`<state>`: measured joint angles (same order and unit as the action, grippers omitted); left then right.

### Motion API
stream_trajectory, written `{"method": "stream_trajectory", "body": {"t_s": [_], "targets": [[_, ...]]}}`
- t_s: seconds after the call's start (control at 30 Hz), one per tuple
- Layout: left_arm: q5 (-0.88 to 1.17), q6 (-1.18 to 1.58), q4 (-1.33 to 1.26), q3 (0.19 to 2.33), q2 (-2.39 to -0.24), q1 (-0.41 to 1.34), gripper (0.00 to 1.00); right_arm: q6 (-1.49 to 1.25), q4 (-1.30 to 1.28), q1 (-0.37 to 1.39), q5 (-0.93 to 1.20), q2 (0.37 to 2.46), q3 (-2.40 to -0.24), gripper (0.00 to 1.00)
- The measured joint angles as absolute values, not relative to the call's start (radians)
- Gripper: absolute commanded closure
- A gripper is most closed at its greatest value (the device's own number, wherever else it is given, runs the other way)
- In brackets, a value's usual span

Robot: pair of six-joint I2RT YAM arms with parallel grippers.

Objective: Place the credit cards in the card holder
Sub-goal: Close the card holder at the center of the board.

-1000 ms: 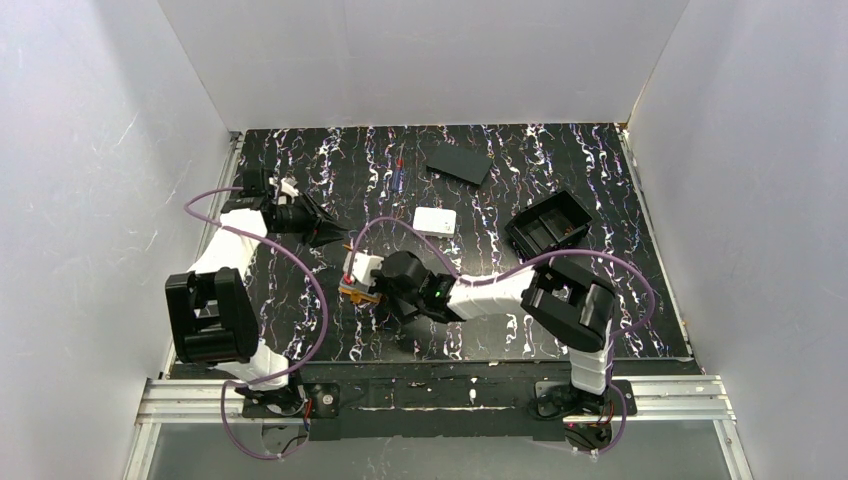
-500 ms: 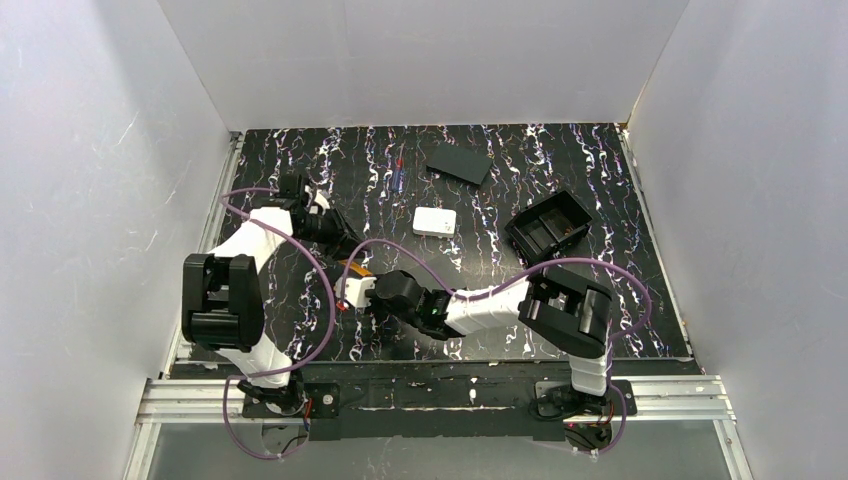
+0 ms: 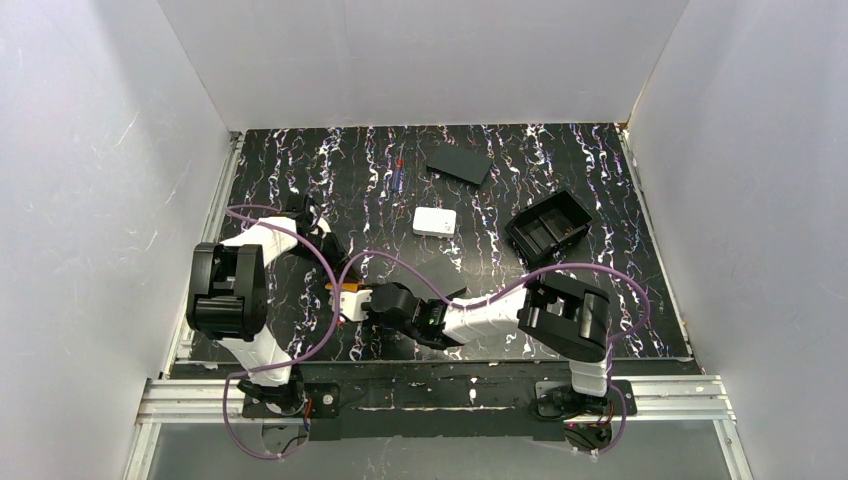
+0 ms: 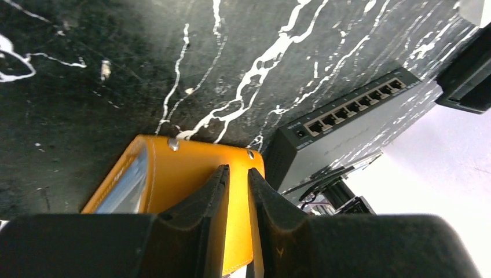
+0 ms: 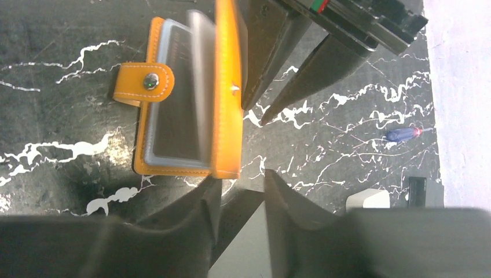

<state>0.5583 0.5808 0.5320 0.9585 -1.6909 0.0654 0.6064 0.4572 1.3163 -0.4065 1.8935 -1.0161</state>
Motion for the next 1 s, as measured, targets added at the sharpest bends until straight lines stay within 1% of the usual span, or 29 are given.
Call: {"method": "stream_trajectory", "body": {"t_s": [0.13, 0.23, 0.3, 0.37, 0.5, 0.6, 0.73, 0.77, 0.9, 1.0], "targets": [[0.539, 0.565, 0.532, 0.933, -1.692, 0.065, 0.84, 0.550, 0.391, 1.316, -0.400, 1.893, -1.016, 0.36], [0.530, 0.557, 0.526, 0.910, -1.692, 0.065, 0.85, 0.493, 0.307, 1.316, -0.380, 1.886, -1.016, 0.32], [0.525, 0.555, 0.523, 0.894, -1.692, 0.065, 0.85, 0.456, 0.251, 1.316, -0.363, 1.866, -1.016, 0.27], [0.522, 0.553, 0.518, 0.876, -1.692, 0.065, 0.86, 0.411, 0.196, 1.316, -0.341, 1.822, -1.015, 0.26], [0.531, 0.554, 0.505, 0.846, -1.681, 0.063, 0.85, 0.289, 0.129, 1.304, -0.258, 1.705, -1.014, 0.27], [0.530, 0.554, 0.484, 0.818, -1.652, 0.063, 0.85, 0.152, 0.128, 1.282, -0.174, 1.656, -1.014, 0.35], [0.529, 0.558, 0.463, 0.782, -1.620, 0.063, 0.85, -0.088, 0.169, 1.200, -0.020, 1.657, -1.014, 0.40], [0.530, 0.560, 0.457, 0.775, -1.612, 0.063, 0.85, -0.175, 0.208, 1.179, 0.034, 1.670, -1.014, 0.43], [0.529, 0.561, 0.446, 0.771, -1.608, 0.063, 0.85, -0.329, 0.310, 1.124, 0.143, 1.734, -1.017, 0.62], [0.530, 0.561, 0.442, 0.771, -1.608, 0.062, 0.85, -0.408, 0.351, 1.117, 0.222, 1.817, -1.042, 0.73]]}}
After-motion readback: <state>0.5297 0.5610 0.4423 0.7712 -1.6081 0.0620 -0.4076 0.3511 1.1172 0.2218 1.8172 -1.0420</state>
